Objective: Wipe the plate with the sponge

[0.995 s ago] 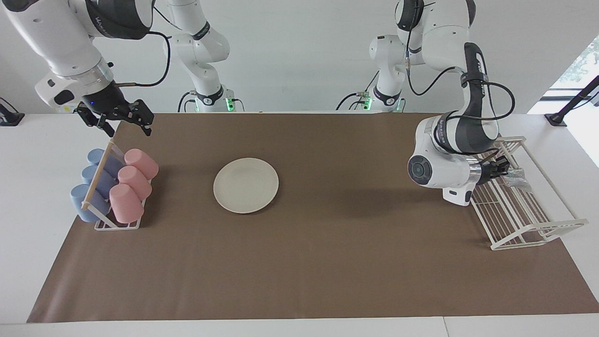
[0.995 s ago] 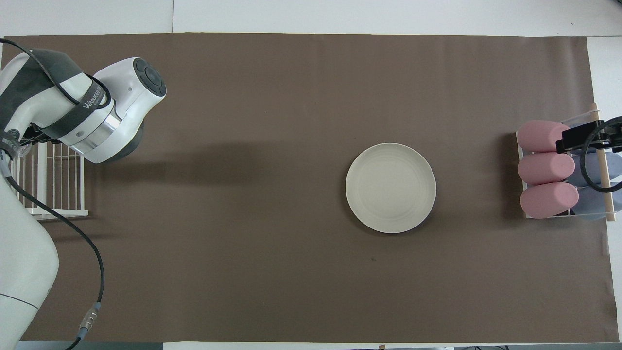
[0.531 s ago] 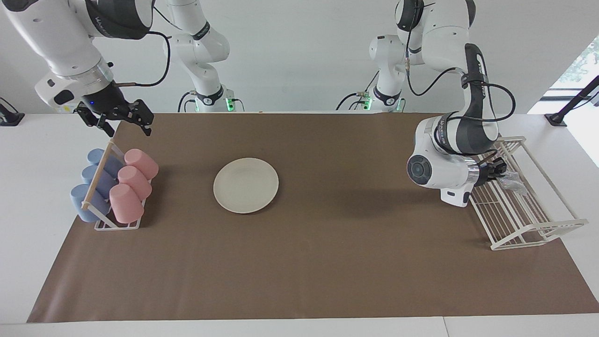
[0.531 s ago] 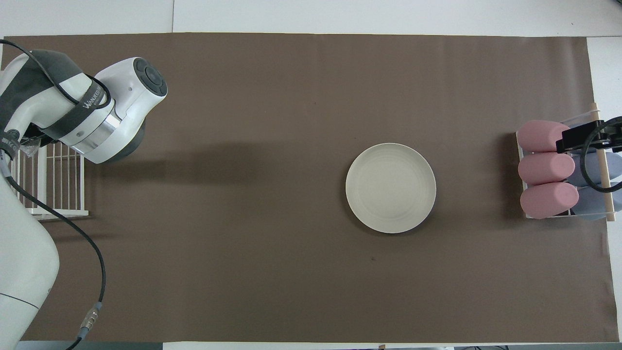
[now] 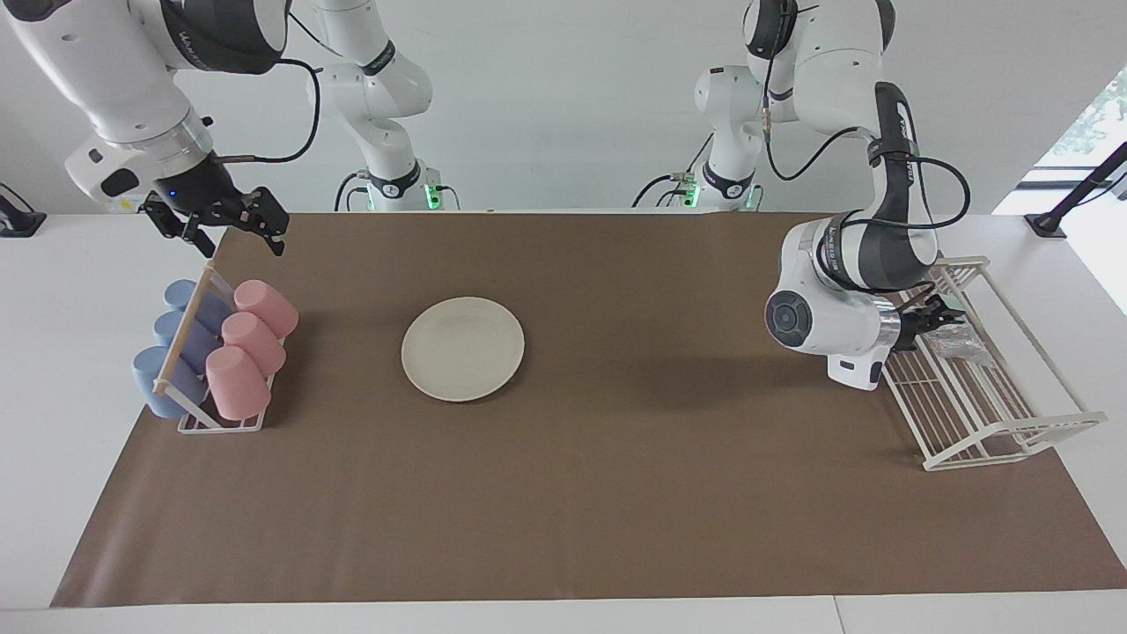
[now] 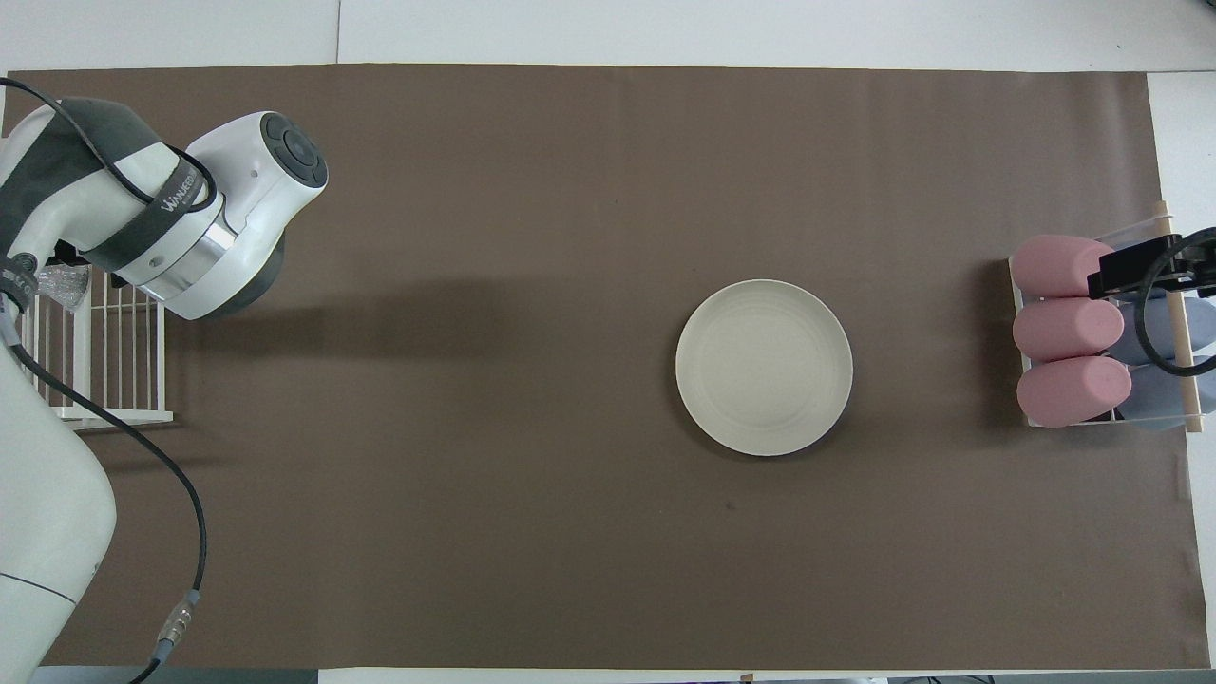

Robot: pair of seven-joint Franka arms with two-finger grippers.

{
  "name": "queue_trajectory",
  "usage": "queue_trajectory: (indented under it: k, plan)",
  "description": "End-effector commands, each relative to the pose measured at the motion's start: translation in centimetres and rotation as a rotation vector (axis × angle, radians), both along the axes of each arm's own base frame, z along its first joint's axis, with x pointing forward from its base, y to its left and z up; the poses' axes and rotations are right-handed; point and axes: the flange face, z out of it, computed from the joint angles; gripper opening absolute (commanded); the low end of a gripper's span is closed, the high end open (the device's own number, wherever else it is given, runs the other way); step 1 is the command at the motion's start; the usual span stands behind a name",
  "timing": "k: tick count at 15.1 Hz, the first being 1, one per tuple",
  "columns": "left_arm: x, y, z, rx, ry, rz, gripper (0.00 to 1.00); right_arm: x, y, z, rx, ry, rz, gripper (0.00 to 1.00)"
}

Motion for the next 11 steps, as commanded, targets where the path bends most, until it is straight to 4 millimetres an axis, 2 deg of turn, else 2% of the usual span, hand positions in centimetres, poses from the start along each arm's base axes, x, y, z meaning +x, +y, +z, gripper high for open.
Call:
queue_trajectory:
  k: [1, 5, 9, 10, 11]
  plan:
    - [-0.2, -0.5, 1.2, -0.108, -0.041, 0.028, 1.0, -0.3, -0.3, 0.7, -0.015, -0.001, 0.007, 1.0]
    - [-1.5, -1.2, 7.4, -0.344, -0.143, 0.085, 1.0, -0.3, -0.3, 0.7, -0.015, -0.004, 0.011, 1.0]
    - [-2.2, -2.5, 14.8, -0.582, -0.255, 0.152, 1.0, -0.3, -0.3, 0.7, -0.014, -0.004, 0.013, 1.0]
    - [-2.9, -2.4, 17.2, -0.667, -0.289, 0.169, 1.0, -0.3, -0.3, 0.7, -0.014, -0.002, 0.013, 1.0]
    - [-3.6, -1.1, 19.0, -0.74, -0.31, 0.204, 1.0, -0.4, -0.3, 0.7, -0.013, -0.001, 0.013, 1.0]
